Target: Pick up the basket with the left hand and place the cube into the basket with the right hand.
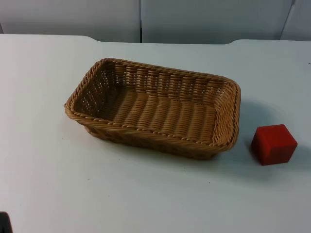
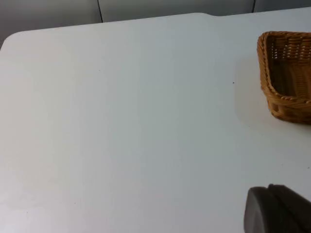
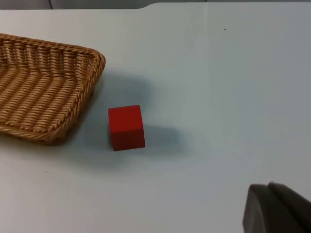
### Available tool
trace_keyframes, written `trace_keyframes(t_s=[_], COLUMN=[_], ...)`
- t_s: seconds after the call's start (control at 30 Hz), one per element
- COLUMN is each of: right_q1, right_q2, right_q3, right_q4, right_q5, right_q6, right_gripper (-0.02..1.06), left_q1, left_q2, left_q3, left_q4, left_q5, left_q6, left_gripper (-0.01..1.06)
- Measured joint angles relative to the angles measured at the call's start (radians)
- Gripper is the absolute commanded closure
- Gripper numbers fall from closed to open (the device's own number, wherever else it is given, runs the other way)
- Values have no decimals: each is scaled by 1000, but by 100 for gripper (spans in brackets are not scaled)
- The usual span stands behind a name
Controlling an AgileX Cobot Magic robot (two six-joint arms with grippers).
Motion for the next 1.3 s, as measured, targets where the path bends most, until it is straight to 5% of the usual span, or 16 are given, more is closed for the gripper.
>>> trace_keyframes(t_s=[0.13, 0.47, 0.57, 0.67, 0.73, 0.9, 1.3], right_q1=[0, 0, 0, 0, 0, 0, 0], right_q2=[0, 0, 0, 0, 0, 0, 0], right_q3=[0, 0, 0, 0, 0, 0, 0], right_q4=[0, 0, 0, 0, 0, 0, 0], right_q5=[0, 0, 0, 0, 0, 0, 0], right_q6=[0, 0, 0, 0, 0, 0, 0], right_gripper=[105, 105, 105, 105, 105, 105, 105], left_q1=[0, 0, 0, 0, 0, 0, -28], left_q2=[6, 595, 767, 1044, 1111, 1371, 1684], left_q3=[-2, -152, -157, -159, -159, -199, -450], left_q4=[-23, -533, -649, -768, -784, -802, -869], left_q5=[-1, -4, -6, -27, -46, -136, -219], left_q6=[5, 372, 463, 561, 575, 633, 781], left_gripper=[105, 104, 98, 79, 61, 41, 40])
